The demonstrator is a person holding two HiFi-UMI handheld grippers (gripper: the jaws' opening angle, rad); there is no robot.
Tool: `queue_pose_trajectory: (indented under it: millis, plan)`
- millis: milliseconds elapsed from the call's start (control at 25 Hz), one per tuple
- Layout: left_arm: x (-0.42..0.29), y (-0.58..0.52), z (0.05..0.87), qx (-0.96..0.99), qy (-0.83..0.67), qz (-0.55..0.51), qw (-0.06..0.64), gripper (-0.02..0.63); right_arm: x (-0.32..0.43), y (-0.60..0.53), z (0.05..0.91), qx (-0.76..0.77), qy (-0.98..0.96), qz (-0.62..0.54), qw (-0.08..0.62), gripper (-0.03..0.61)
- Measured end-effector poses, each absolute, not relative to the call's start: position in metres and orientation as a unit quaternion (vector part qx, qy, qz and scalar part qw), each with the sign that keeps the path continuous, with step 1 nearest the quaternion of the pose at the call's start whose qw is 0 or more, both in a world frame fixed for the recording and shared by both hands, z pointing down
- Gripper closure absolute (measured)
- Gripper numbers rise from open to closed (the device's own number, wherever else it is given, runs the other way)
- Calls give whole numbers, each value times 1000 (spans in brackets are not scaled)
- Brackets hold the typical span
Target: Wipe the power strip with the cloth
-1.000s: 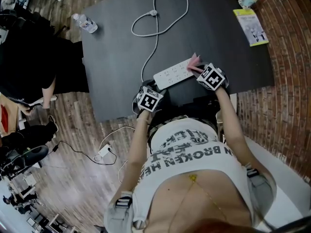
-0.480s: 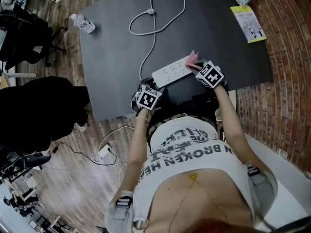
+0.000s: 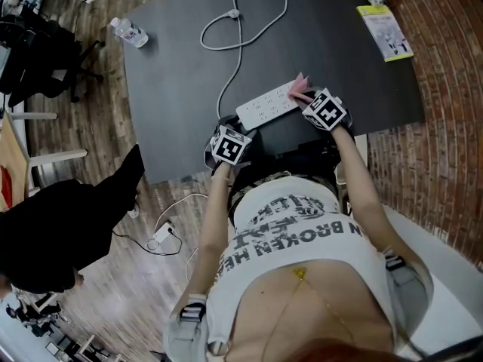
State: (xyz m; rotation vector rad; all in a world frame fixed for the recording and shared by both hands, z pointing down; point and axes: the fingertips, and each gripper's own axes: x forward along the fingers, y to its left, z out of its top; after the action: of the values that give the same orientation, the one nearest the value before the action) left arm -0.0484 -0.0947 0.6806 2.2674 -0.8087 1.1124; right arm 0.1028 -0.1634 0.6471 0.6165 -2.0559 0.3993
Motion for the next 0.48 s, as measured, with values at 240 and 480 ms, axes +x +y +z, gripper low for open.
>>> queue_pose_trajectory:
  millis: [240, 480]
  plan:
    - [-47, -94, 683, 831, -295, 406, 241, 337, 103, -162, 648, 249, -826, 154, 482, 561]
    - [-49, -95, 682, 832, -299, 403, 238, 337, 103, -162, 648, 254, -828, 153, 476, 561]
